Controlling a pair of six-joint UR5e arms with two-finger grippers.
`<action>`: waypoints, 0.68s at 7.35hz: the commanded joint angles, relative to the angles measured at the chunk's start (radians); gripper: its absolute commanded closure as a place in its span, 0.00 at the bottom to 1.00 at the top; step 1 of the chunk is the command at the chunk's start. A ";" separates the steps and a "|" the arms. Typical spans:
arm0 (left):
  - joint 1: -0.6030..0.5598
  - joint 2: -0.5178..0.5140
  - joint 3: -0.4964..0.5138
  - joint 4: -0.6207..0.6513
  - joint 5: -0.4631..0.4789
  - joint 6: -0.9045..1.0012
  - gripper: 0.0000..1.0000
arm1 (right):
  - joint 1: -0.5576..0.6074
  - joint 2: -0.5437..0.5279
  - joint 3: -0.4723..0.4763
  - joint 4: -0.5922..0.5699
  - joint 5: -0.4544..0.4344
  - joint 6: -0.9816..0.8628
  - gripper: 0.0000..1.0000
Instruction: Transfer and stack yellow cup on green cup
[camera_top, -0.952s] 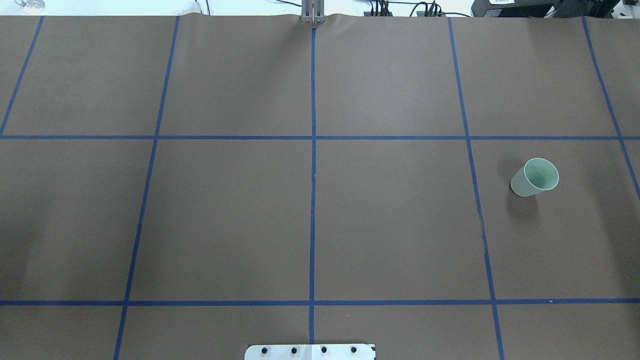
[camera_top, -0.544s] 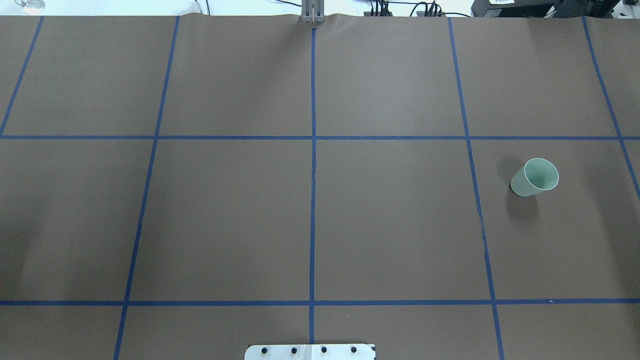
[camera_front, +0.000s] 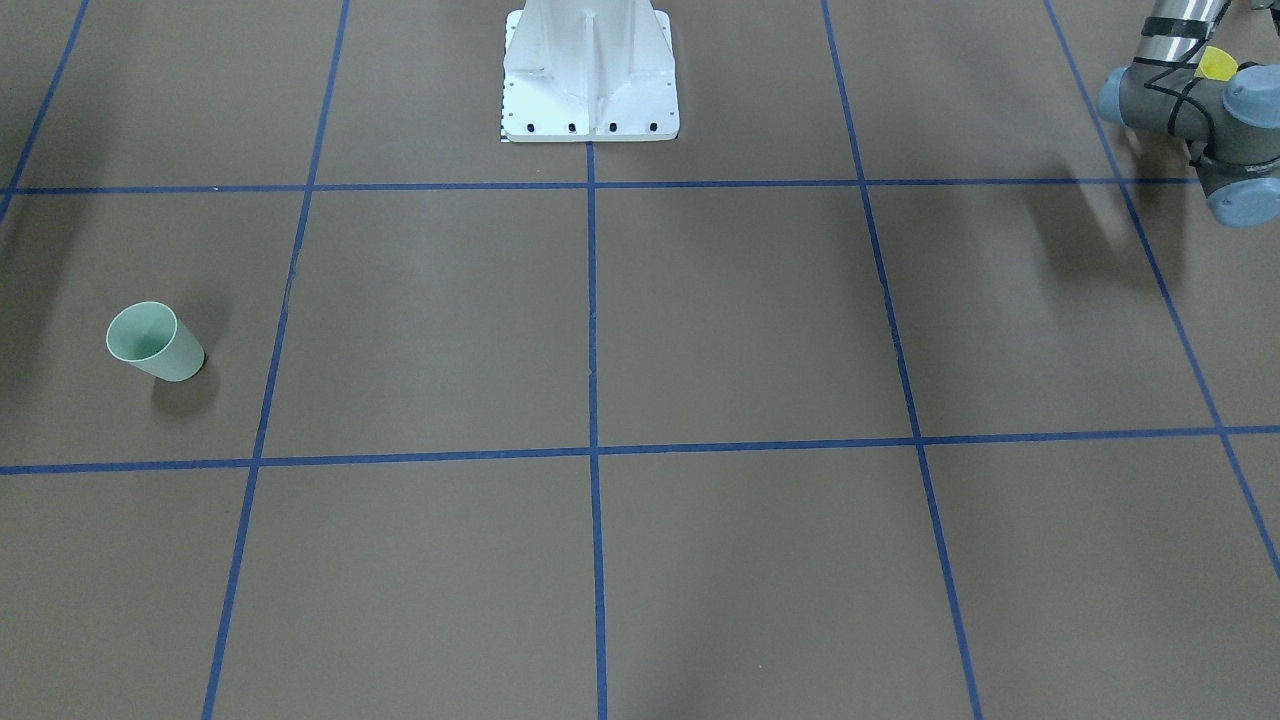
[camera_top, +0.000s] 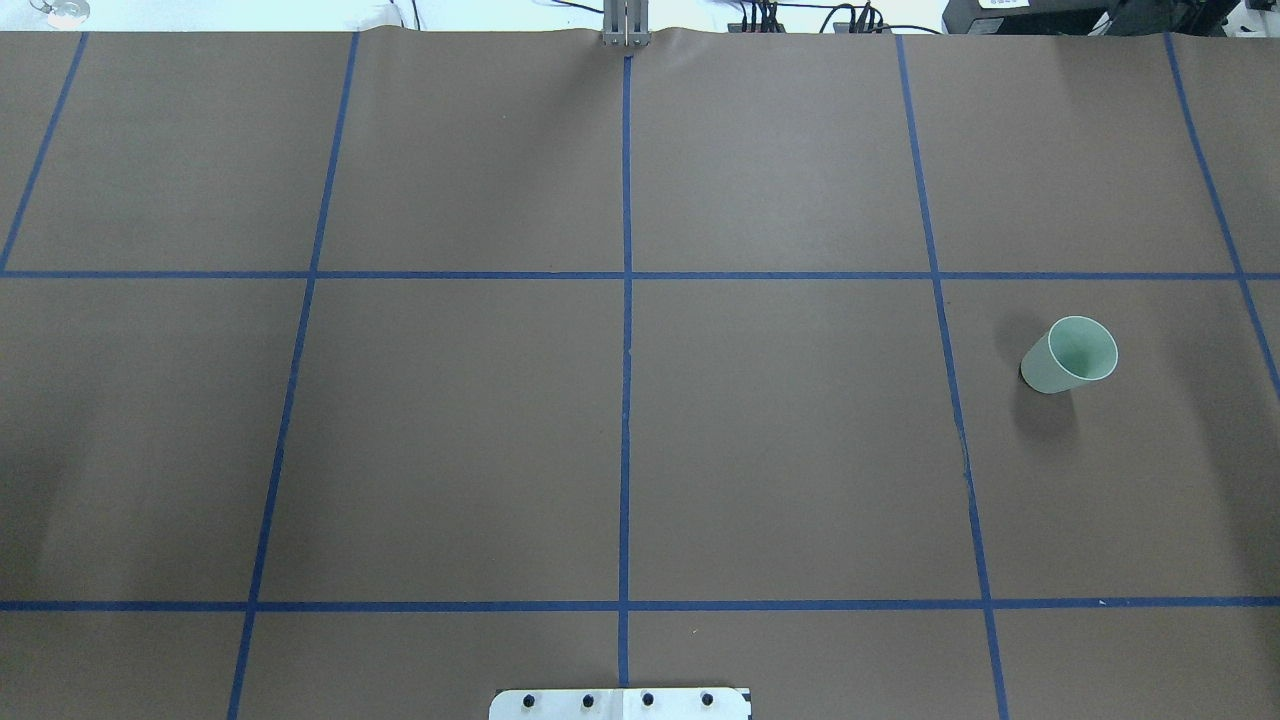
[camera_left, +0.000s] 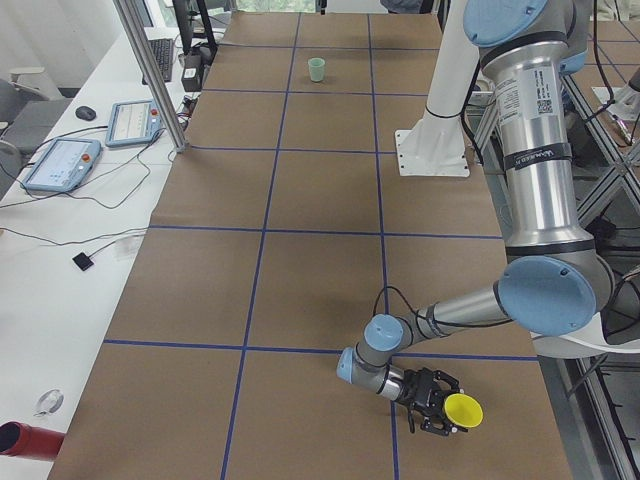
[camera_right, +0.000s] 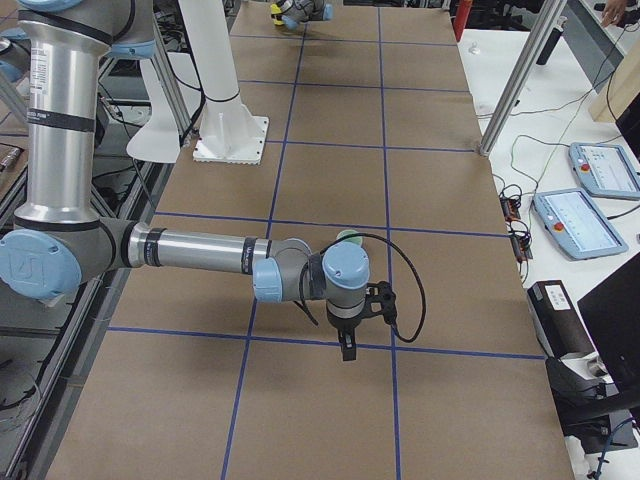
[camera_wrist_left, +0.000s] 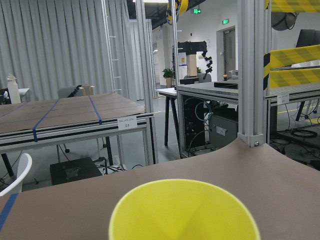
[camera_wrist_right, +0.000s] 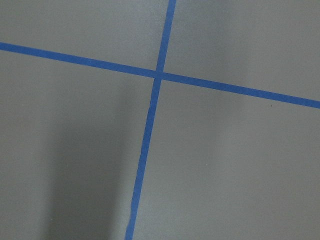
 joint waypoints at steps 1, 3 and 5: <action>0.000 0.032 -0.011 0.005 0.033 0.063 0.65 | 0.000 0.000 -0.001 0.000 0.000 0.000 0.01; -0.003 0.059 -0.009 0.005 0.096 0.129 0.65 | -0.008 0.000 0.001 0.000 0.001 0.002 0.01; -0.018 0.067 -0.006 0.004 0.243 0.188 0.65 | -0.023 0.003 0.002 0.000 0.001 0.003 0.01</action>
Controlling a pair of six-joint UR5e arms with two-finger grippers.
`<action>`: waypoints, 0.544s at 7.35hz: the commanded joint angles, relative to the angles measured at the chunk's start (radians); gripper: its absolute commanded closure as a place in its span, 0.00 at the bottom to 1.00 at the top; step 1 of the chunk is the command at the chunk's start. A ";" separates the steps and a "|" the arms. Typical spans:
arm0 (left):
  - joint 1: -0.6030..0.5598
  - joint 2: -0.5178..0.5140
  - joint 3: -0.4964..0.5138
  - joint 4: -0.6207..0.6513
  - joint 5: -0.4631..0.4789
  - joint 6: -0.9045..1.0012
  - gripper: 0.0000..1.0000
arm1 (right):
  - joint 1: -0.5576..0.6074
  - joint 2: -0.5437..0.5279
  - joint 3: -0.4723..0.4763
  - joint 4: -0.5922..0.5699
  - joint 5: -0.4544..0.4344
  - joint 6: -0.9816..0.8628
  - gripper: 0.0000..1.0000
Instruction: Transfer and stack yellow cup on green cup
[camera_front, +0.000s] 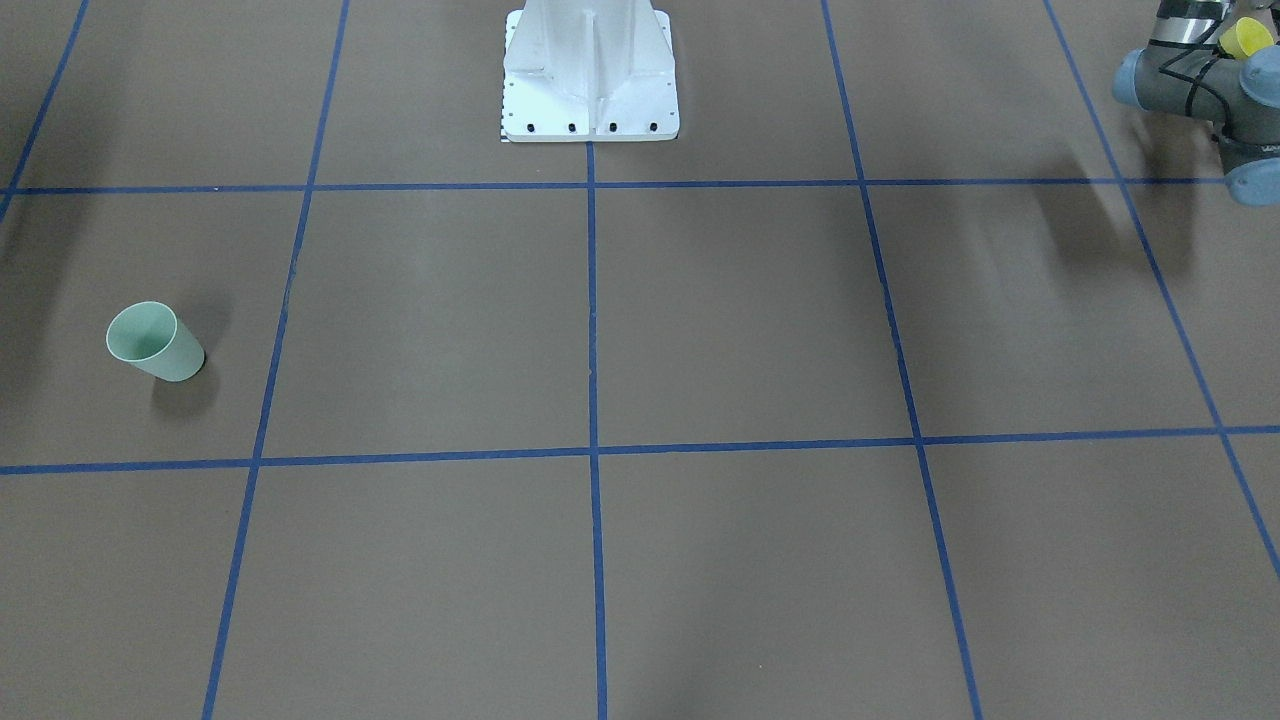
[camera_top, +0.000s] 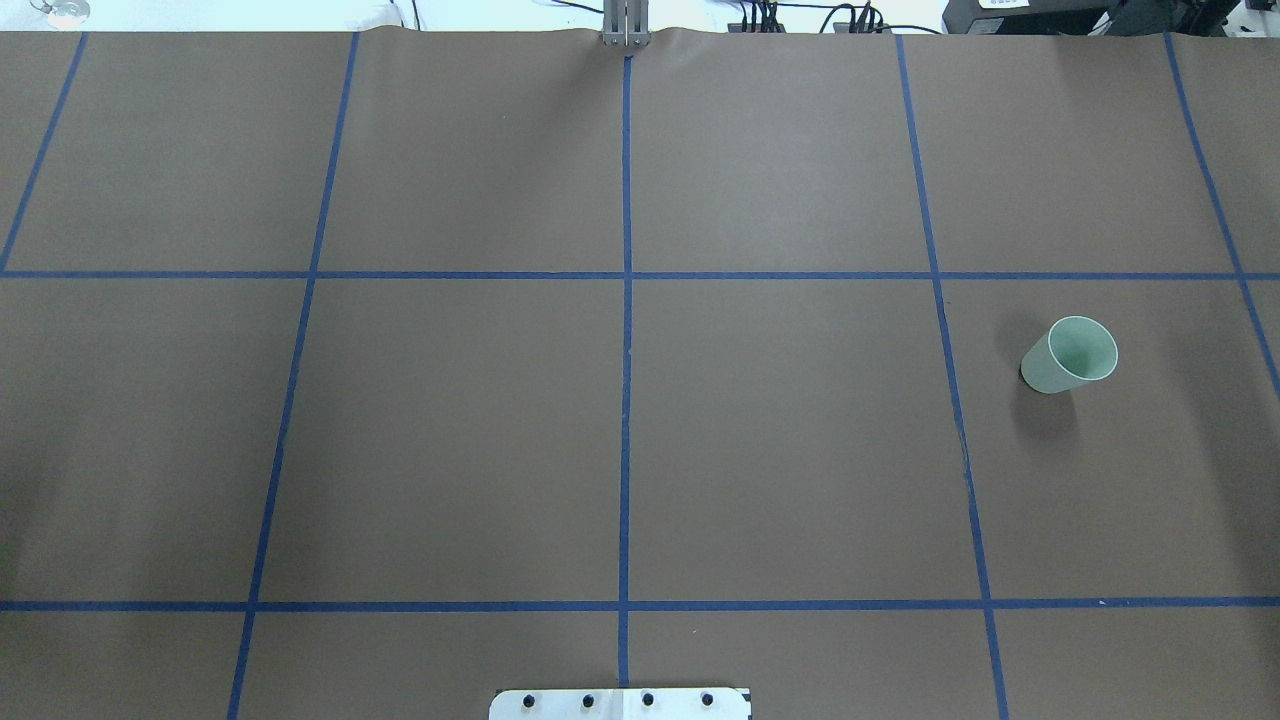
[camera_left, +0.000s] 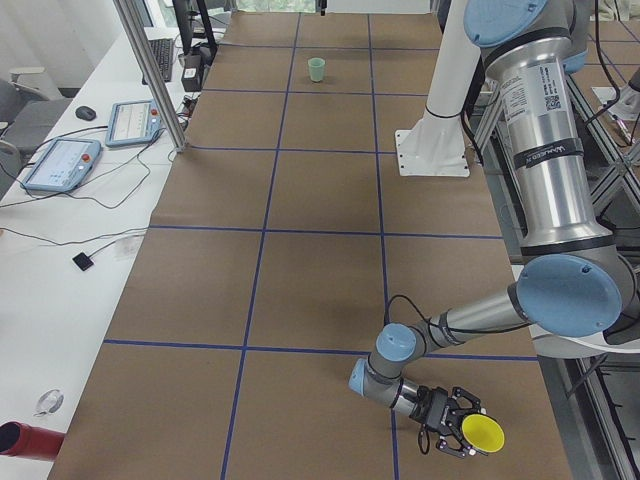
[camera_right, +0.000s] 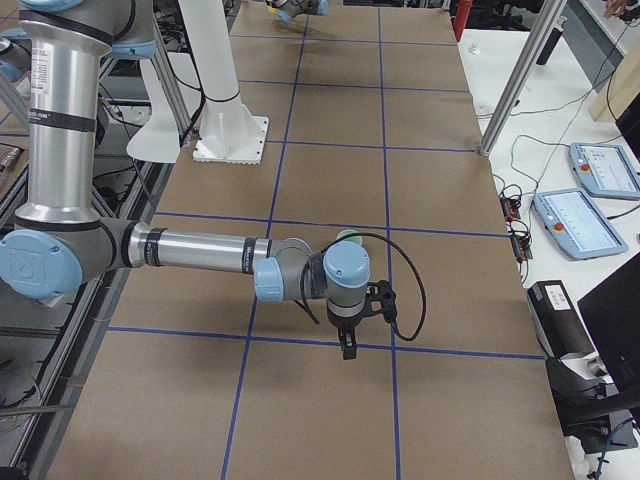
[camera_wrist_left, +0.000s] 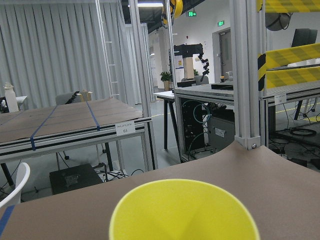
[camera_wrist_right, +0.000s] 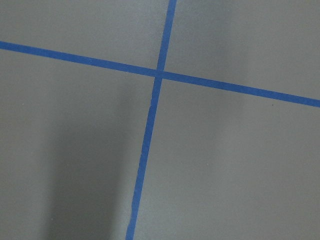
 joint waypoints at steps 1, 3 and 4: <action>-0.041 -0.001 -0.001 -0.008 0.187 0.053 0.65 | -0.021 0.002 0.003 0.015 0.014 0.003 0.01; -0.186 -0.012 -0.017 -0.042 0.434 0.133 0.65 | -0.021 0.002 0.000 0.043 0.014 0.004 0.01; -0.246 -0.014 -0.021 -0.089 0.549 0.173 0.65 | -0.025 0.002 -0.005 0.043 0.014 0.004 0.01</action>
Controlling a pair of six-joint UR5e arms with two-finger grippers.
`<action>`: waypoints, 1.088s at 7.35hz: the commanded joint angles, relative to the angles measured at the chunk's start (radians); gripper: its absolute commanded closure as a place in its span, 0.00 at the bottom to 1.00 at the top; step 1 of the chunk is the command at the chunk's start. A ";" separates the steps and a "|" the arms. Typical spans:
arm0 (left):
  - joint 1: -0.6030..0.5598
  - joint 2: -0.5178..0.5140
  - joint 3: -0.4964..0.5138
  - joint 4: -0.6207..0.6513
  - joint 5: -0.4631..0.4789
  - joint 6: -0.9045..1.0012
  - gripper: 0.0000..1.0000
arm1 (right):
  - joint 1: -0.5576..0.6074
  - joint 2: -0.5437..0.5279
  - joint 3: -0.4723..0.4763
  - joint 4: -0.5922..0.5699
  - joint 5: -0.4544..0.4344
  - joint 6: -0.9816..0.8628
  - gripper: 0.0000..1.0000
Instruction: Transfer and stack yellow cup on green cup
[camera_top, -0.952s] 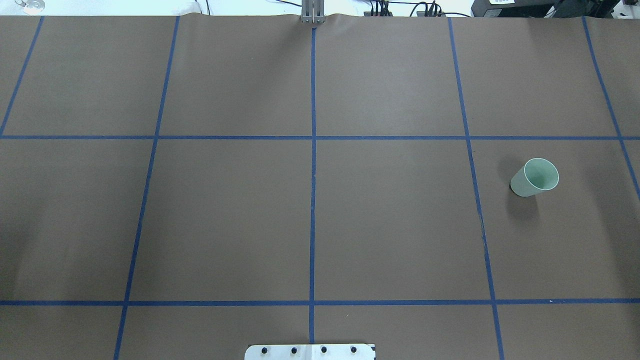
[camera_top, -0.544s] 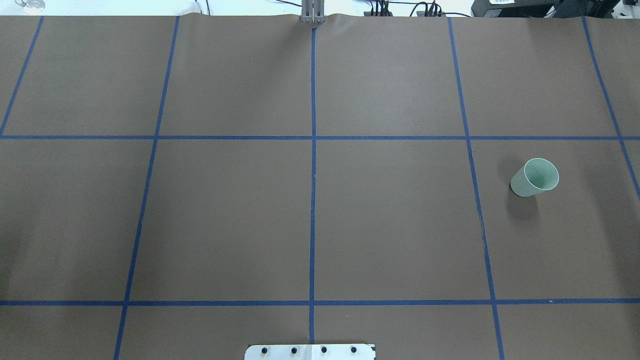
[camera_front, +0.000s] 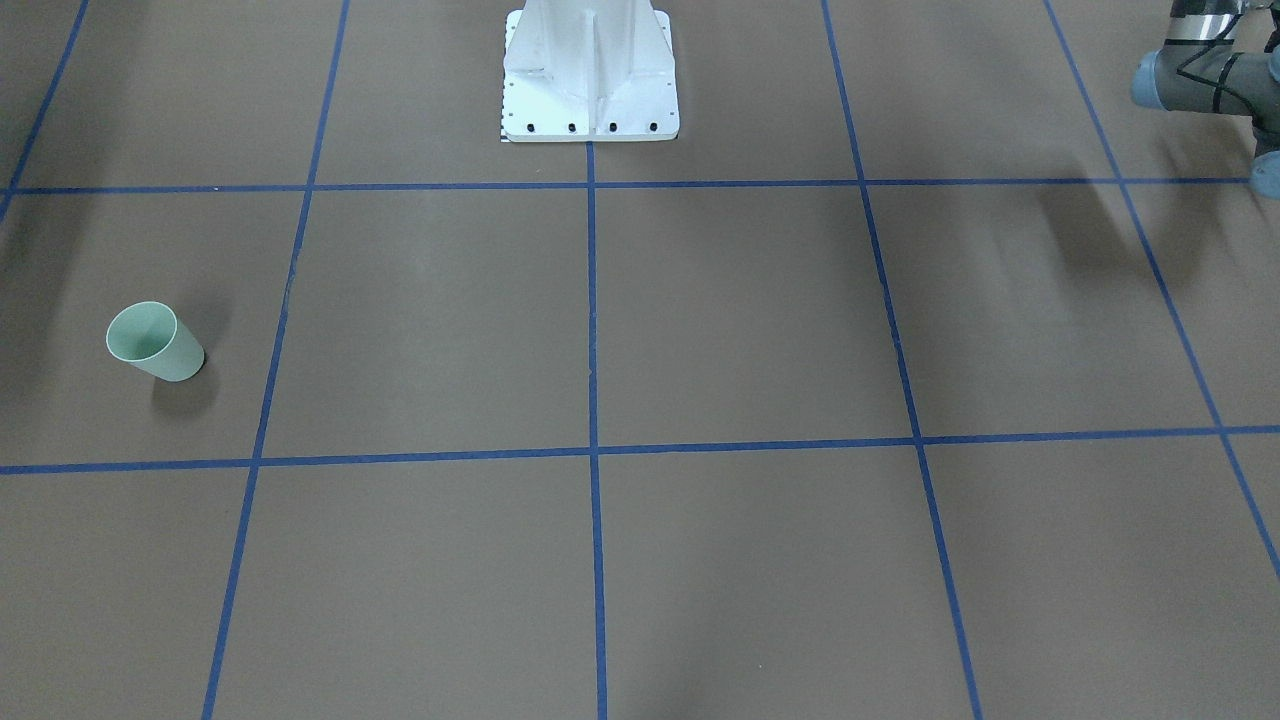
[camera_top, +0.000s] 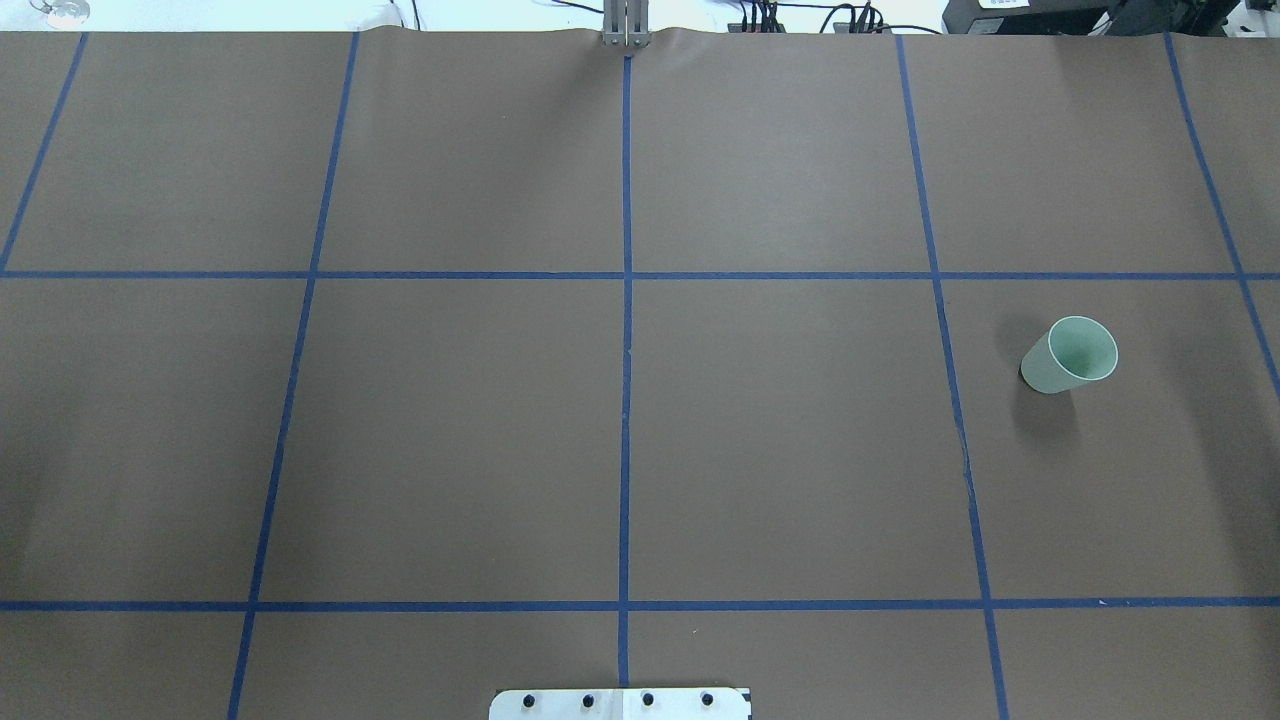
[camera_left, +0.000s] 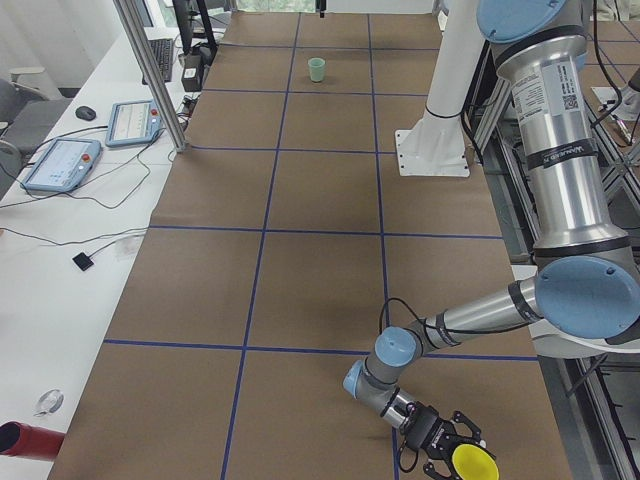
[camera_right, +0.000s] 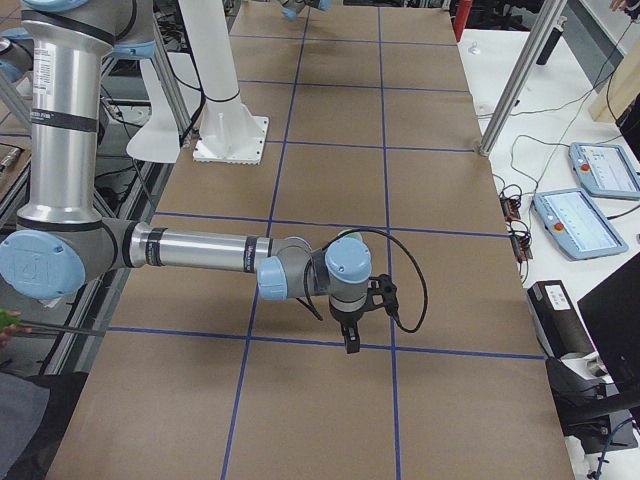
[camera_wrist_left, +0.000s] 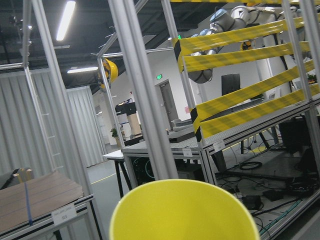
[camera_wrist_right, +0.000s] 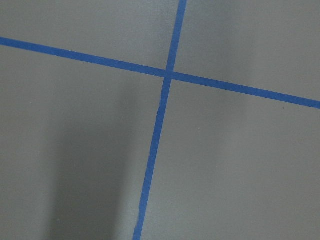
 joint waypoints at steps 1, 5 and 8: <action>-0.153 -0.003 -0.013 -0.123 0.281 0.108 0.65 | -0.013 0.003 0.001 0.005 0.001 0.001 0.01; -0.362 0.009 -0.023 -0.711 0.683 0.532 0.65 | -0.030 0.043 0.004 0.008 0.001 0.004 0.01; -0.521 -0.006 -0.026 -1.235 0.722 1.097 0.65 | -0.030 0.045 -0.002 0.006 0.001 0.004 0.01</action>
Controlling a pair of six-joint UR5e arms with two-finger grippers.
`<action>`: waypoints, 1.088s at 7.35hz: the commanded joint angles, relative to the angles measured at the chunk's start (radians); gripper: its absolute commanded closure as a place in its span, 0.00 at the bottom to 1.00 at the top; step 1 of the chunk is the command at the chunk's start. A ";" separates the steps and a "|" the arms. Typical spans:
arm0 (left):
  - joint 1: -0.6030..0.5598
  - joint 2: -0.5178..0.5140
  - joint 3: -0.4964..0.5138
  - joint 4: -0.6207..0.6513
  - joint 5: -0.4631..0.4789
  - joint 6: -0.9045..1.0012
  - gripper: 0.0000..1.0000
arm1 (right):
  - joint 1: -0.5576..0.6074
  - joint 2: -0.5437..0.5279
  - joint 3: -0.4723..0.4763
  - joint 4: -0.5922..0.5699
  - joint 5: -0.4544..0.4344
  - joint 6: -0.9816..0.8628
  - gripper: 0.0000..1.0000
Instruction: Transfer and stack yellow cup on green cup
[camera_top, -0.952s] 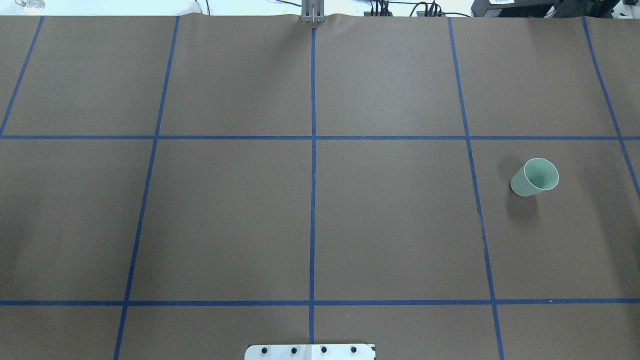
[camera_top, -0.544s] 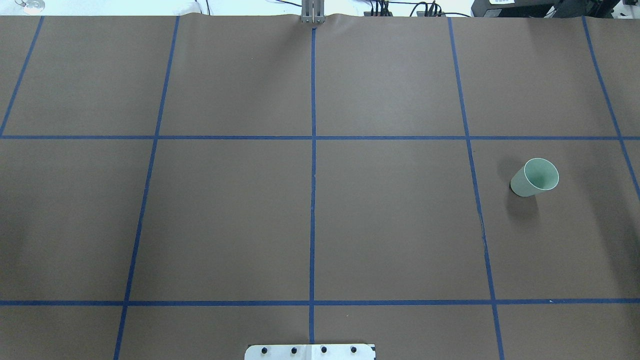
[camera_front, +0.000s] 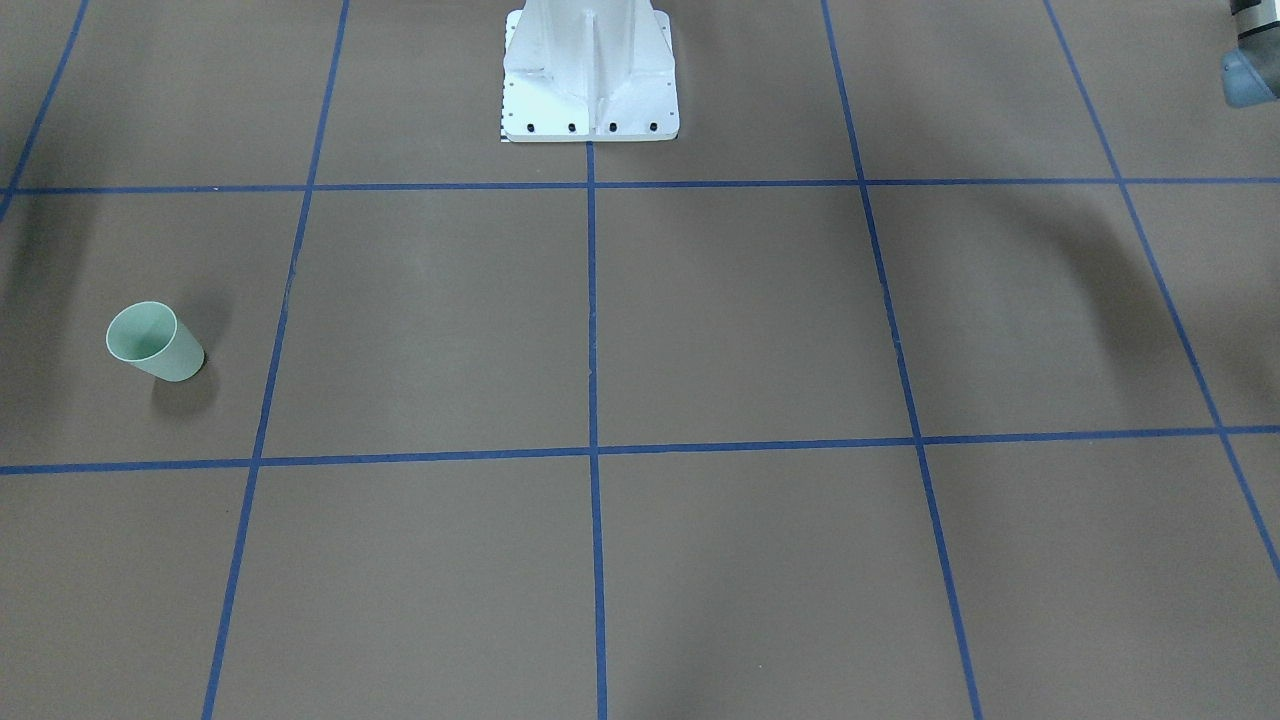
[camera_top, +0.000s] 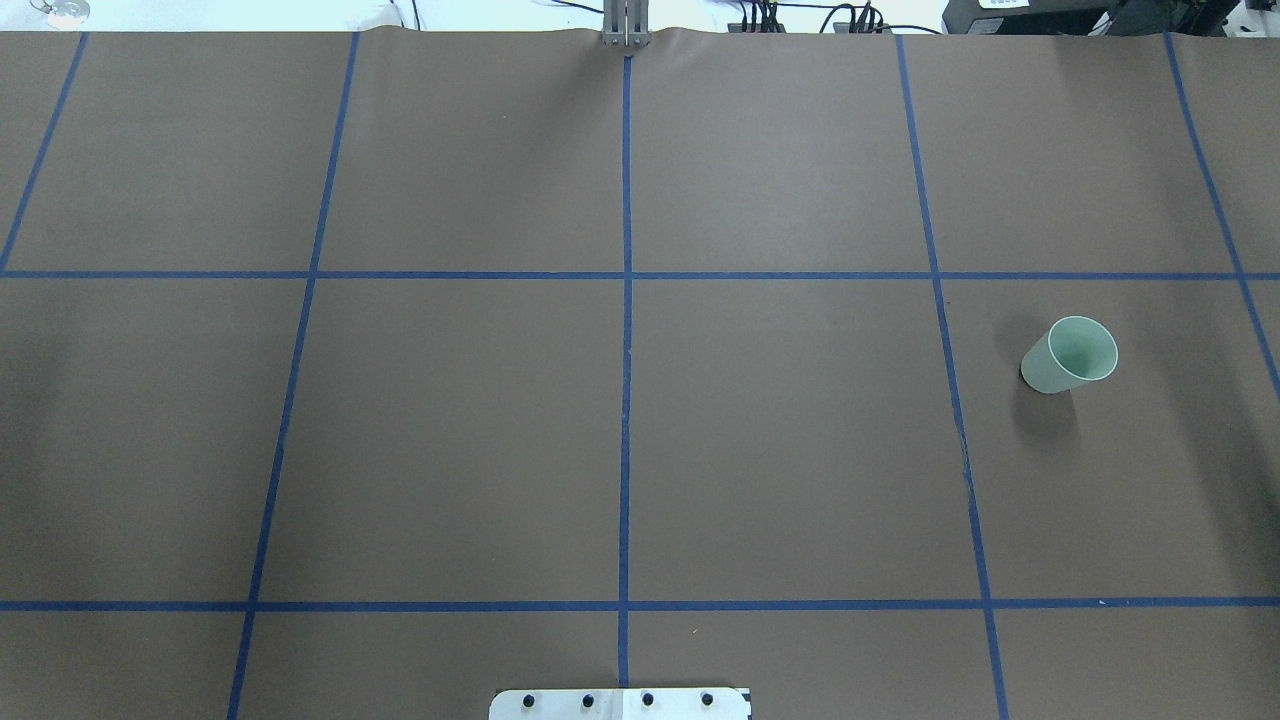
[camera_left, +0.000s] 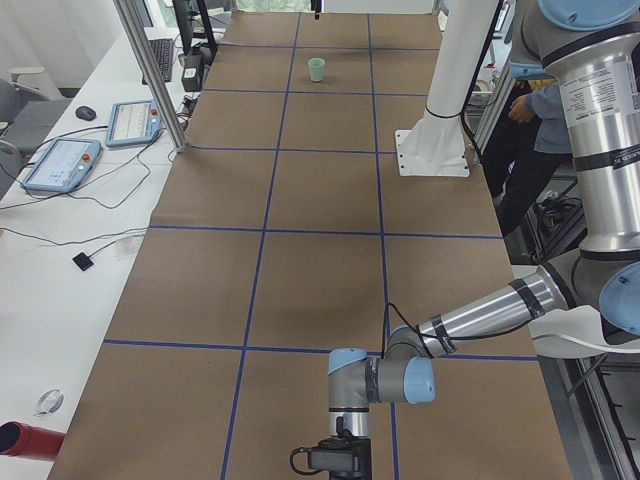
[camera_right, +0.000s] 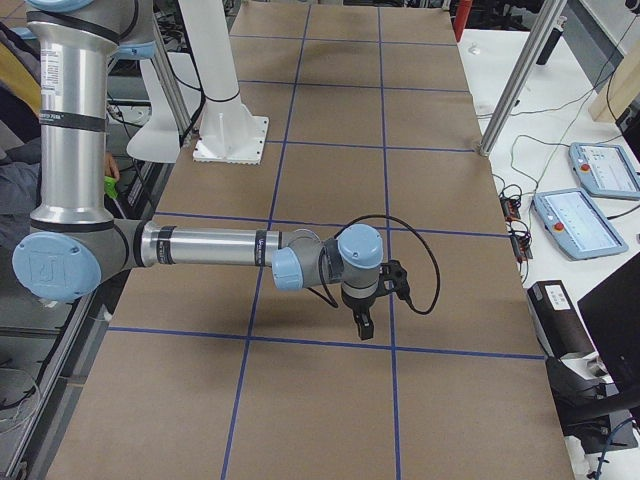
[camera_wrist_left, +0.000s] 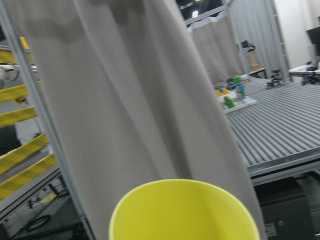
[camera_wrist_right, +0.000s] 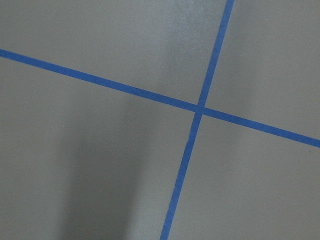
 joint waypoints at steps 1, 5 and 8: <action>-0.092 -0.022 -0.002 -0.354 0.003 0.421 0.65 | 0.000 0.002 -0.006 -0.001 -0.002 0.000 0.01; -0.091 -0.125 -0.006 -0.701 -0.342 0.586 0.88 | 0.000 0.000 -0.006 -0.001 -0.002 0.000 0.01; -0.091 -0.200 -0.116 -0.886 -0.663 0.661 1.00 | 0.000 -0.006 -0.006 -0.001 0.000 0.000 0.01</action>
